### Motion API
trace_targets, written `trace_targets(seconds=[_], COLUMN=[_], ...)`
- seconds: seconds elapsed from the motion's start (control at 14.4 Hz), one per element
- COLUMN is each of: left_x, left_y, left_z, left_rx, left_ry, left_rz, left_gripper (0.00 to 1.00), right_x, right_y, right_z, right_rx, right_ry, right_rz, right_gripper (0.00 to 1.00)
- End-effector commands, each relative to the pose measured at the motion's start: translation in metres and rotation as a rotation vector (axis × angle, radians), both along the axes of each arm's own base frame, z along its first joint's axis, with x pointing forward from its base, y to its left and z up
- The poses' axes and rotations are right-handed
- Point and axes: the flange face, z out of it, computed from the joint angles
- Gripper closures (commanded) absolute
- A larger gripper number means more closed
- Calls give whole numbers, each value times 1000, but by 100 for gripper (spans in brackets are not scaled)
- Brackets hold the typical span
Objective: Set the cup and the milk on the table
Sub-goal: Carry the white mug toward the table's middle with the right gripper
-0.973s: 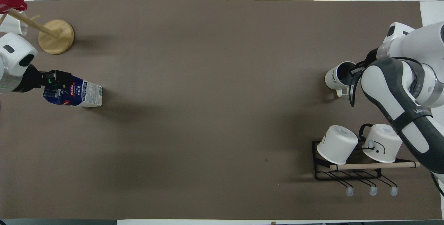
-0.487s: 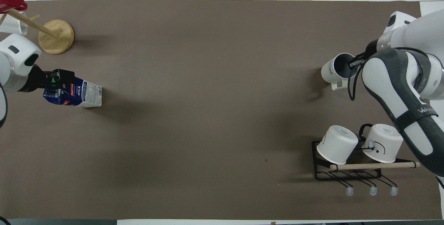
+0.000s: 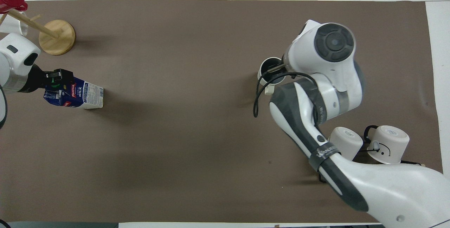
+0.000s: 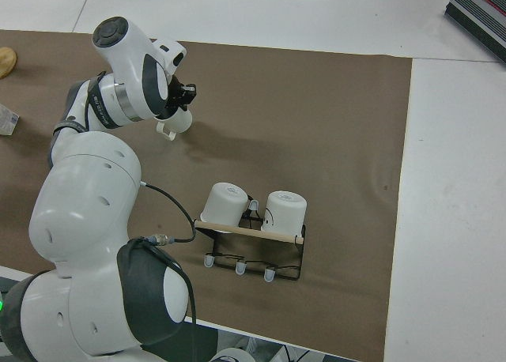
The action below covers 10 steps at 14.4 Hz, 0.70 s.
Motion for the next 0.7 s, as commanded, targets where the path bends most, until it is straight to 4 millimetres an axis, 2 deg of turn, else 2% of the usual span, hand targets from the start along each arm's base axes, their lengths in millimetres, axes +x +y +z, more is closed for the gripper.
trace_targets(seconds=[0.0,0.21,0.49,0.56,0.63], left_x=[0,2,-7,-9,-10], left_y=[4,5,3,4,3], left_z=[11,36,69,84,91], left_rx=[-14,-13,-8,-9,-8], left_ry=[-36,-70,-24,9,25], left_rz=[20,14,-2,-1,-10], left_gripper=[100,100,100,100,100], right_x=[-5,-15,-20,-21,-21], right_y=[35,43,40,40,41], right_z=[-24,-30,-38,-39,-40], right_rx=[9,-3,2,3,7], right_ry=[-23,0,-7,-9,-12], right_rz=[-45,-28,-20,-22,-24], right_gripper=[100,100,100,100,86])
